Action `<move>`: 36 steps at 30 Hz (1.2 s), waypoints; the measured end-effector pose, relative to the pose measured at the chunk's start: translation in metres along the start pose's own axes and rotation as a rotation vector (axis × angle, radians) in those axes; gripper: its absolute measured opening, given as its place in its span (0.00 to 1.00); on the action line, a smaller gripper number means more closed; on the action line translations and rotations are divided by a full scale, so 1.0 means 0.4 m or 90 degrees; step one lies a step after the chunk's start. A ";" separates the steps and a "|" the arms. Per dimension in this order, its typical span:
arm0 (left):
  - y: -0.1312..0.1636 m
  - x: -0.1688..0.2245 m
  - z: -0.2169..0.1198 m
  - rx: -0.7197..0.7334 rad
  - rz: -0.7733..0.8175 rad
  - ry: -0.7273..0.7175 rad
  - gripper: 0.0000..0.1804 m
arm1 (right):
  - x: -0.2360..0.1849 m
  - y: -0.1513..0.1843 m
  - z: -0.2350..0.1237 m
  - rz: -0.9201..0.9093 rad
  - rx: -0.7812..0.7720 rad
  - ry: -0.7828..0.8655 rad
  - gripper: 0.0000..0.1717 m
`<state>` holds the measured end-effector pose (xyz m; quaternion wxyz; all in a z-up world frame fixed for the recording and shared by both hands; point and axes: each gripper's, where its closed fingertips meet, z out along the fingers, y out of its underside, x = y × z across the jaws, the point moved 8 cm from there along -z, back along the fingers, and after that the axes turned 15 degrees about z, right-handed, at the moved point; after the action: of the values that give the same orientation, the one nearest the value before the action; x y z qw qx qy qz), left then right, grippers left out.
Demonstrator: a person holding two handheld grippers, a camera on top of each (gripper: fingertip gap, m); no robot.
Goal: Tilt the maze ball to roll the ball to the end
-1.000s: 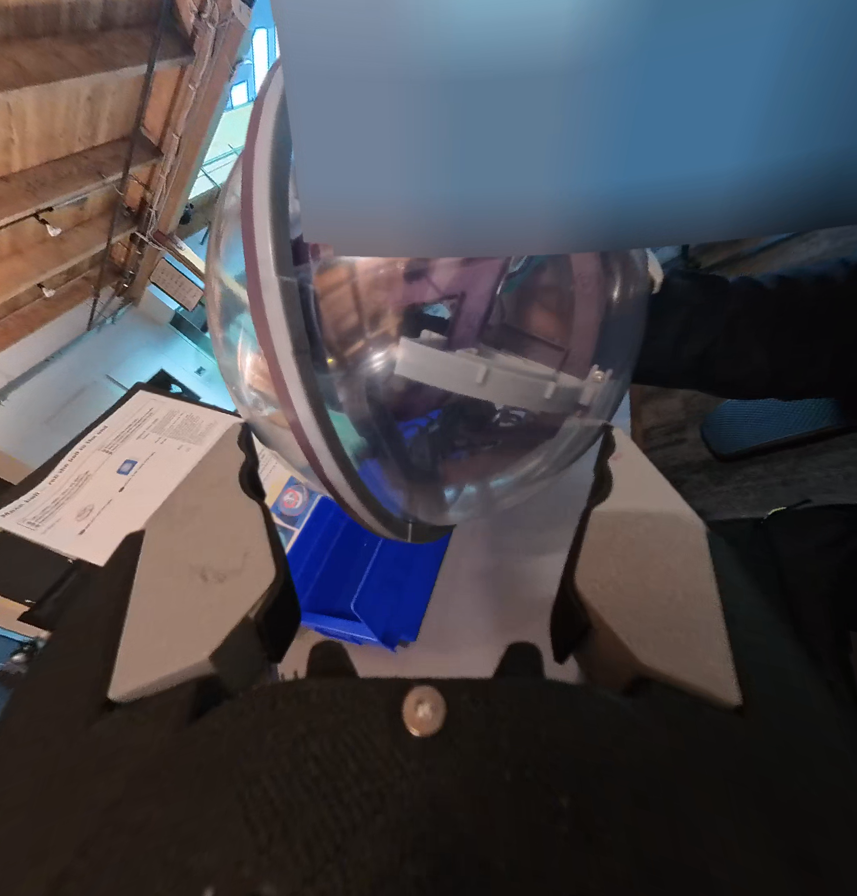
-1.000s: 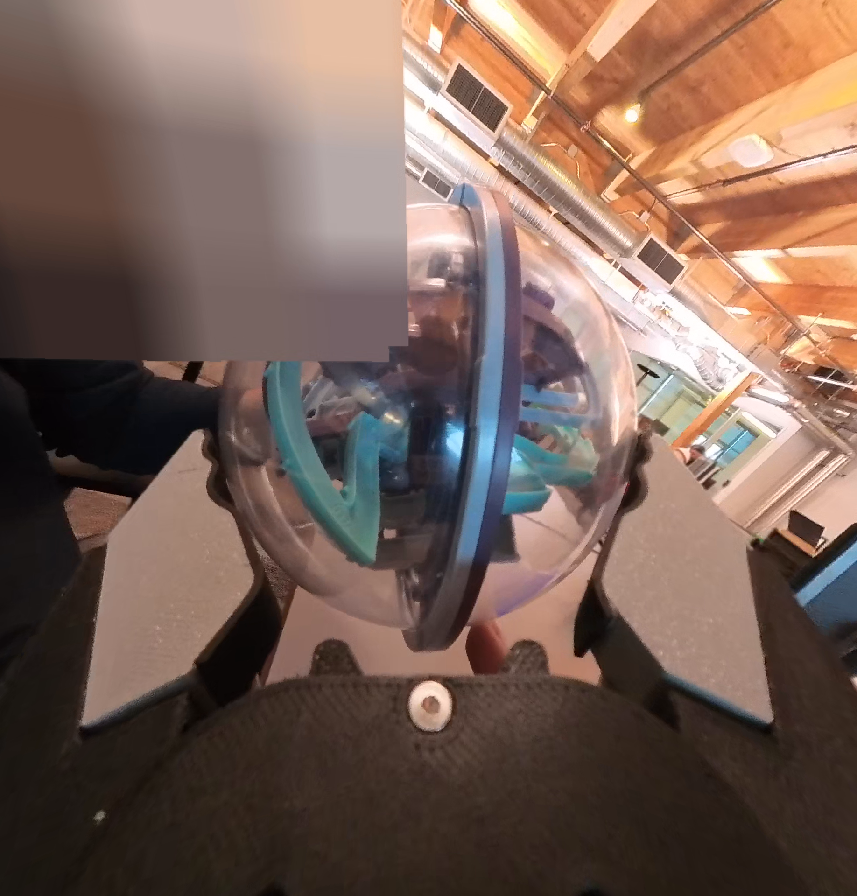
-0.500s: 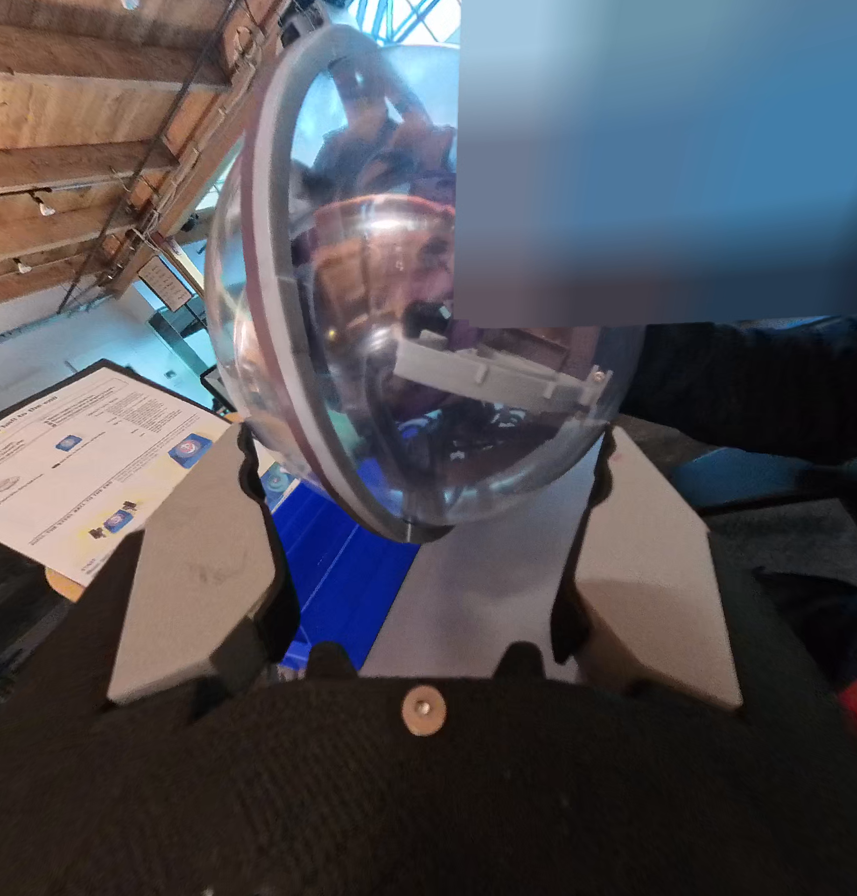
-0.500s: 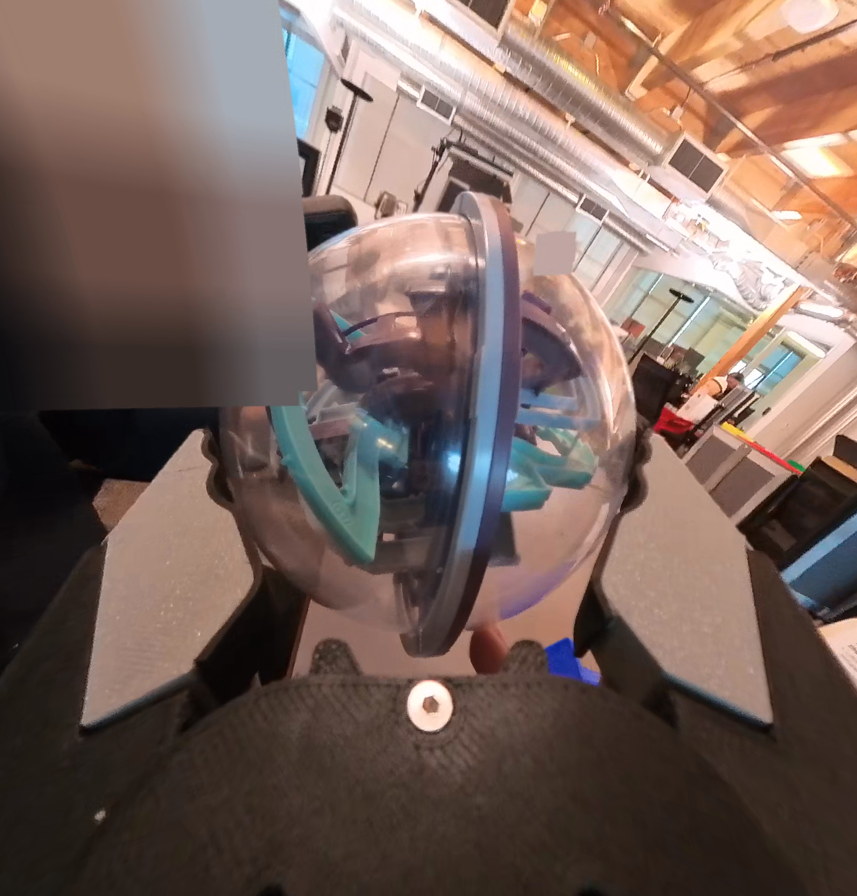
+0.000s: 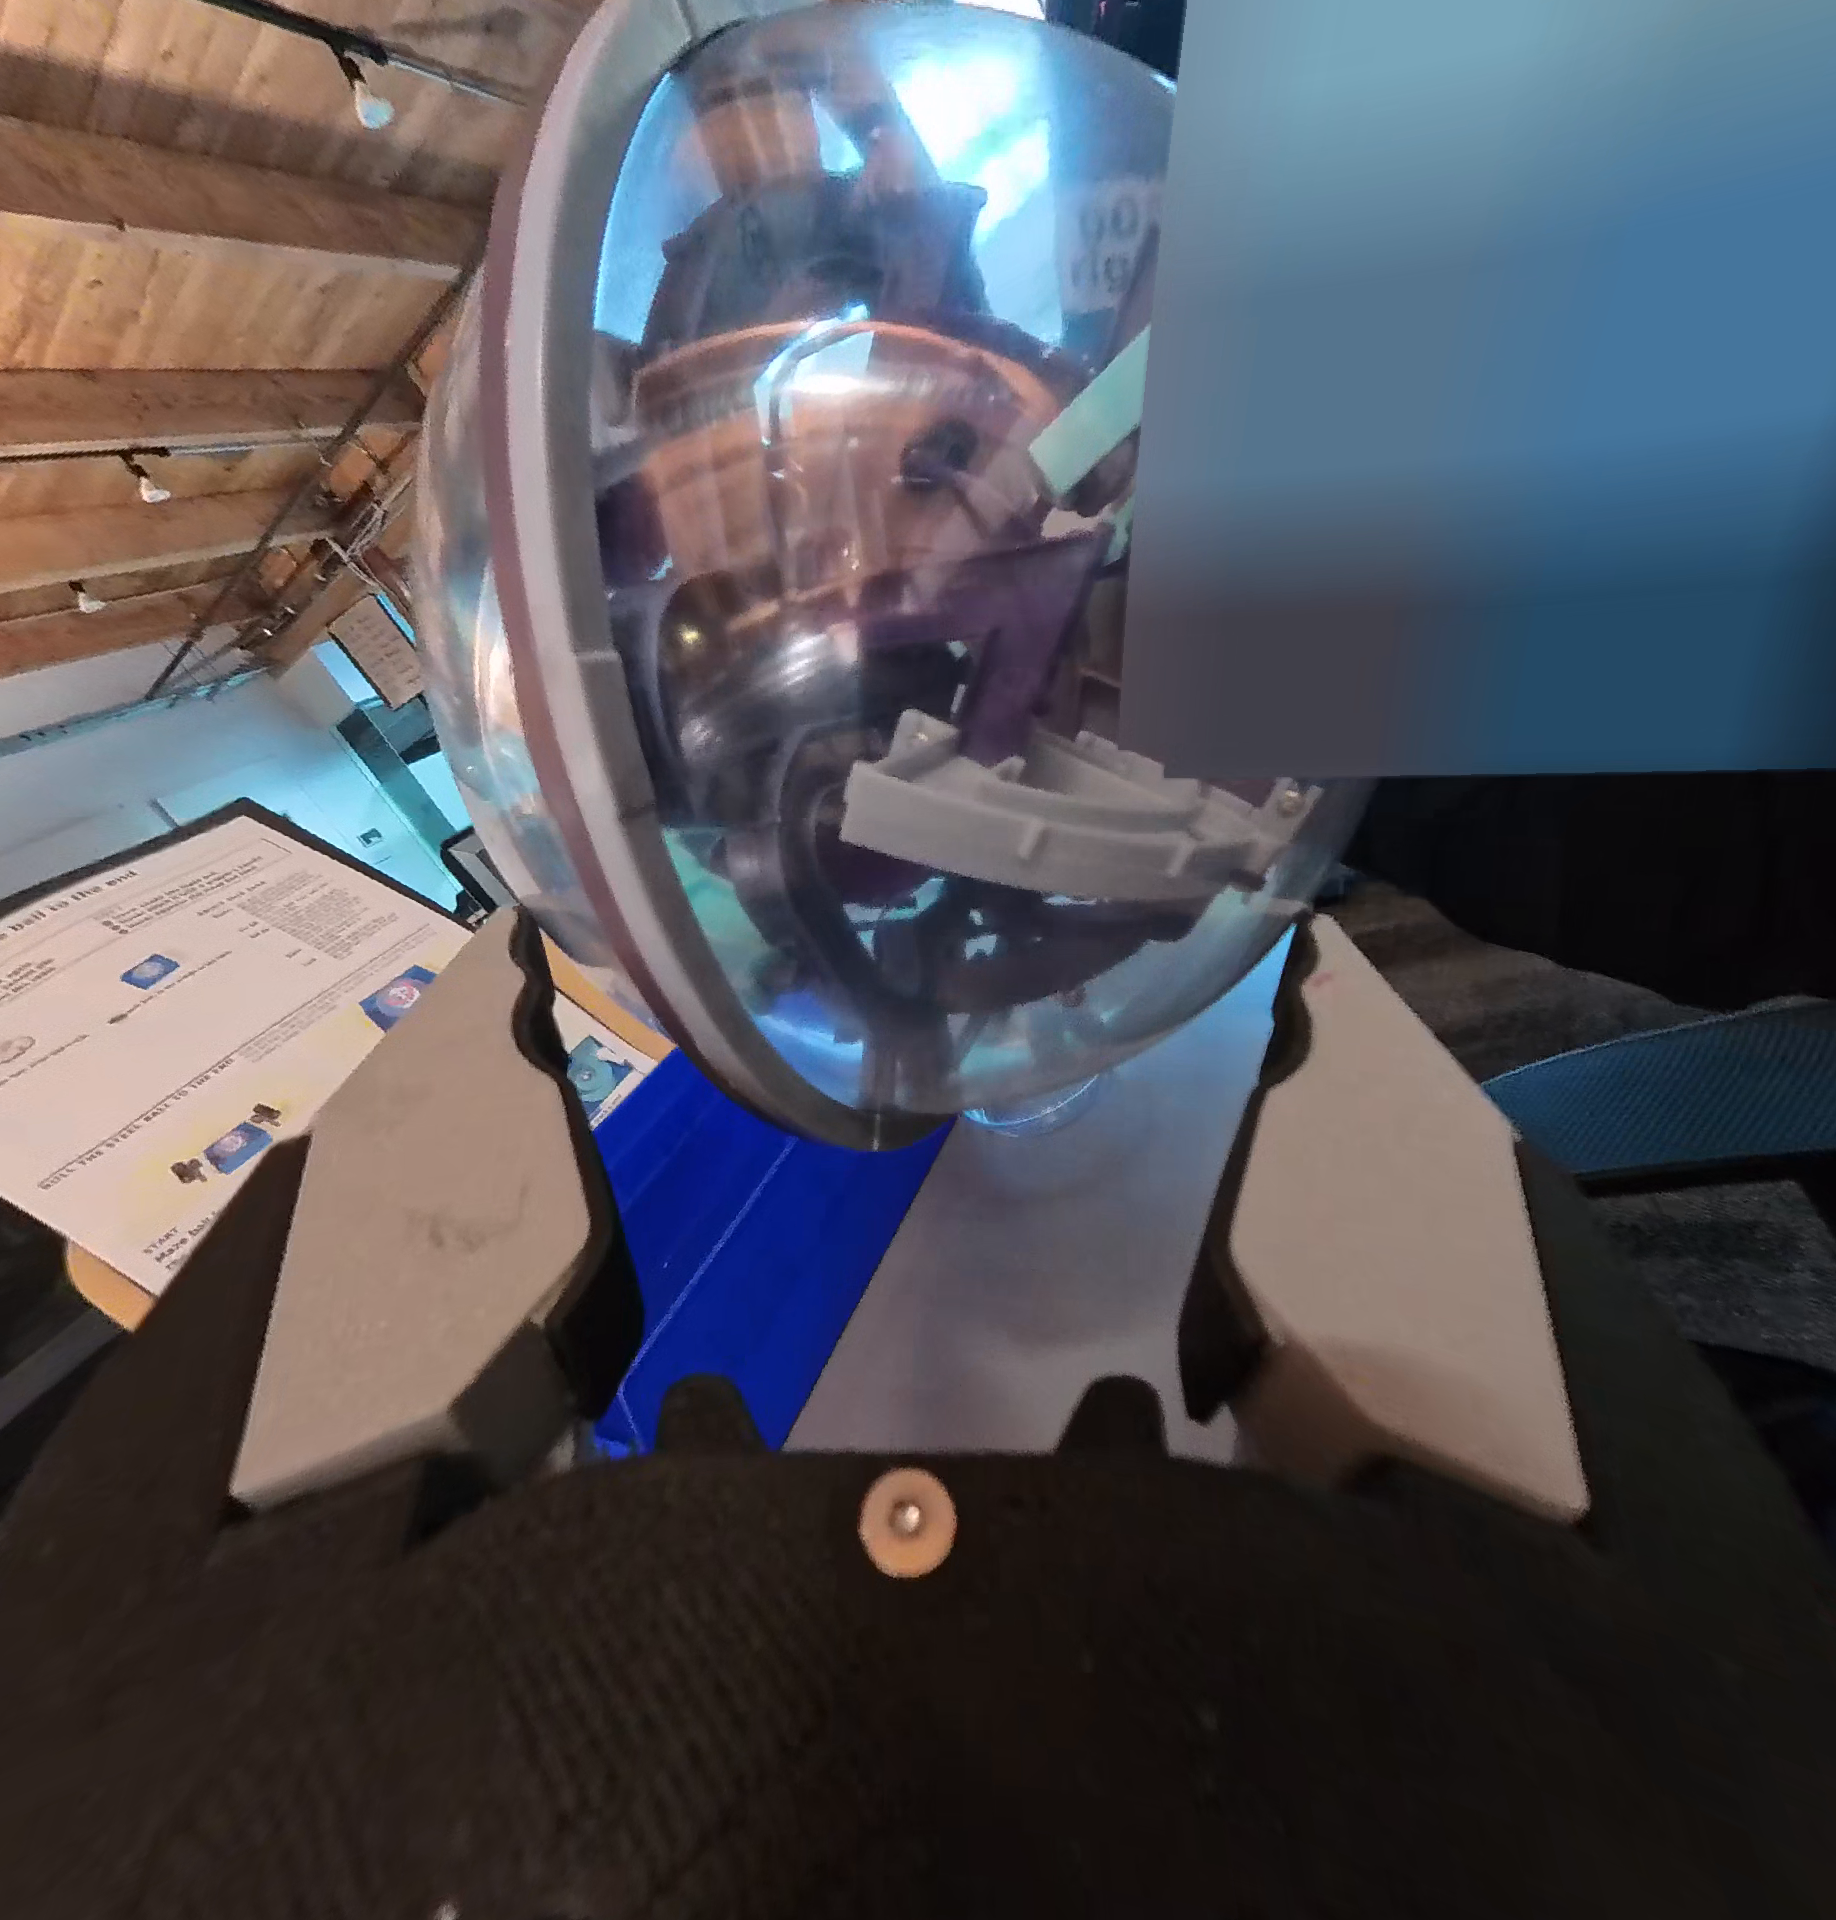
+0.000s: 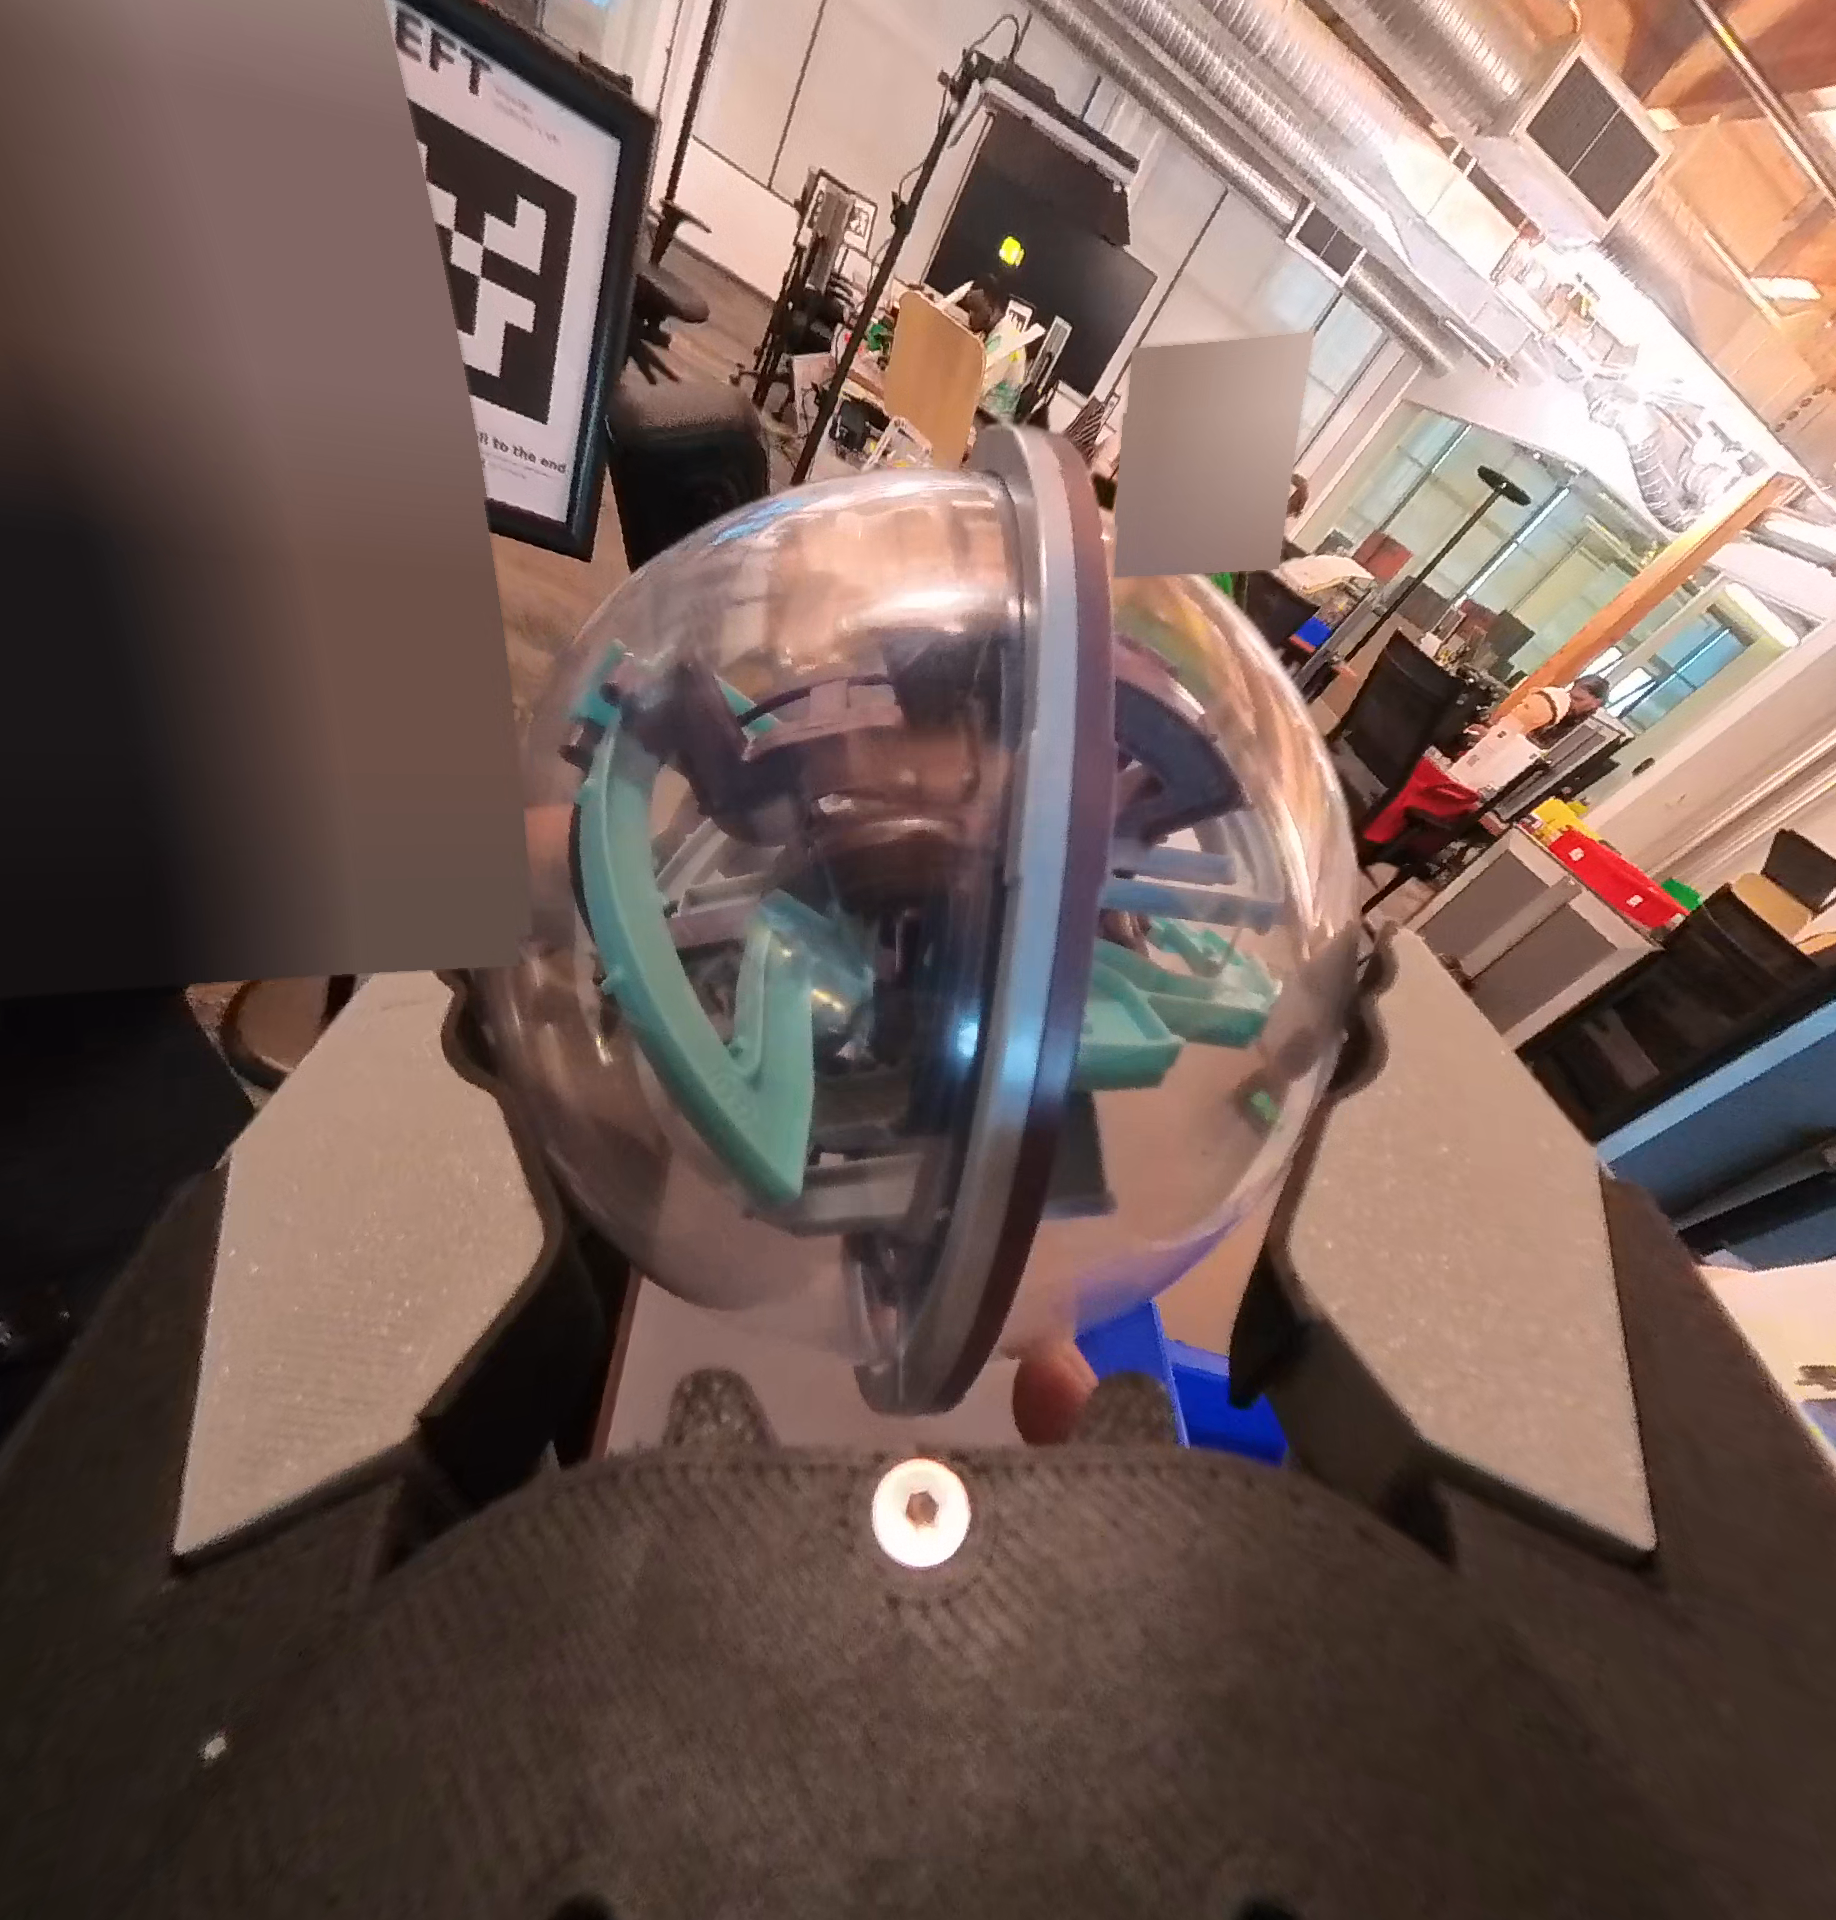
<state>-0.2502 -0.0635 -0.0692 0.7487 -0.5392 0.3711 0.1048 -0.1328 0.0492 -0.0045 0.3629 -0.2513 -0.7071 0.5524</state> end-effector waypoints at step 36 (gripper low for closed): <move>-0.045 -0.121 0.016 0.046 -0.073 -0.006 0.74 | 0.052 -0.196 0.051 -0.002 -0.150 0.043 0.91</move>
<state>-0.2715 -0.0533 -0.0225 0.7741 -0.5318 0.3397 0.0512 -0.1581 0.0322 0.0734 0.3549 -0.3099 -0.7550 0.4561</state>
